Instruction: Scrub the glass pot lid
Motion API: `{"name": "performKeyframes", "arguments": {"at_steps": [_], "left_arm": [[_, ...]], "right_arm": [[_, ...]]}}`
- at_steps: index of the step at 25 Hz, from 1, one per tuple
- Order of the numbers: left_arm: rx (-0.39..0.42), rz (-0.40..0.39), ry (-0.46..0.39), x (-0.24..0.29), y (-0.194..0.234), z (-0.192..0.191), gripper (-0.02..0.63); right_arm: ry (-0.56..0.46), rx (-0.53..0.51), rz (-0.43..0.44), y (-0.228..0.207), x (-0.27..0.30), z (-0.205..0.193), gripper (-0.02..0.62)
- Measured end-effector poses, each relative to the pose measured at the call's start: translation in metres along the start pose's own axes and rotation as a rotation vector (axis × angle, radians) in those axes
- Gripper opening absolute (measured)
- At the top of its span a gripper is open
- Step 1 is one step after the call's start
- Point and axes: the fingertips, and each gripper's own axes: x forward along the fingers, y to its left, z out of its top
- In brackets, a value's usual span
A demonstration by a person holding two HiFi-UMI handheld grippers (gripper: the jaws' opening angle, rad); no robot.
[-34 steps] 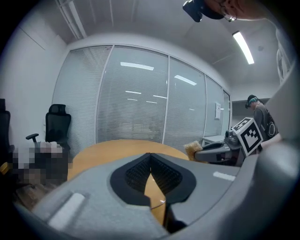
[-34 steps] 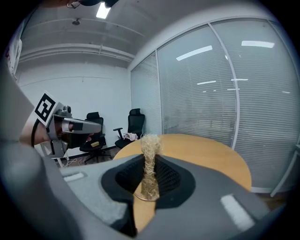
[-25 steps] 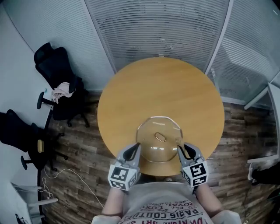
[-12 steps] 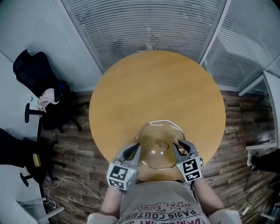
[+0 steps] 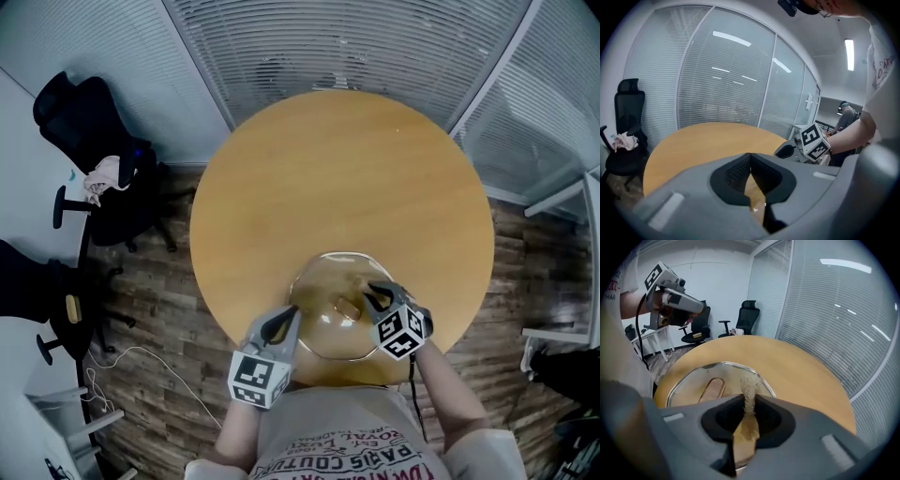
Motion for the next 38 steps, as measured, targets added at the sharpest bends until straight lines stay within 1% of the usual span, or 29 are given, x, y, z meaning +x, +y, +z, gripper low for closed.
{"name": "performKeyframes", "arguments": {"at_steps": [3, 7, 11, 13, 17, 22, 25, 27, 29, 32, 38], "left_arm": [[-0.023, 0.028, 0.009, -0.001, -0.002, -0.011, 0.008], [-0.004, 0.036, 0.003, -0.007, -0.015, -0.016, 0.008], [-0.041, 0.059, -0.020, -0.015, -0.023, -0.017, 0.008], [-0.053, 0.084, -0.028, -0.016, -0.024, -0.018, 0.008], [-0.055, 0.128, -0.037, -0.026, -0.030, -0.021, 0.008], [-0.082, 0.183, -0.044, -0.037, -0.031, -0.027, 0.008], [-0.103, 0.227, -0.053, -0.050, -0.028, -0.033, 0.008], [-0.108, 0.231, -0.063, -0.055, -0.025, -0.031, 0.008], [-0.101, 0.217, -0.073, -0.056, -0.024, -0.027, 0.008], [-0.072, 0.174, -0.087, -0.052, -0.027, -0.017, 0.008], [-0.018, 0.063, -0.092, -0.052, -0.029, 0.002, 0.008]], "right_arm": [[0.044, -0.093, 0.070, 0.002, 0.018, -0.006, 0.063], [0.085, -0.269, 0.147, 0.011, 0.033, -0.012, 0.063], [0.121, -0.473, 0.183, 0.022, 0.034, -0.020, 0.063], [0.123, -0.516, 0.191, 0.023, 0.034, -0.024, 0.063], [0.104, -0.481, 0.224, 0.030, 0.029, -0.028, 0.064], [0.091, -0.508, 0.223, 0.034, 0.019, -0.036, 0.064], [0.098, -0.487, 0.227, 0.047, 0.013, -0.045, 0.063], [0.106, -0.465, 0.217, 0.051, 0.011, -0.046, 0.063], [0.120, -0.446, 0.201, 0.054, 0.009, -0.046, 0.063], [0.147, -0.412, 0.169, 0.055, 0.007, -0.049, 0.063], [0.187, -0.253, 0.097, 0.066, -0.004, -0.058, 0.063]]}}
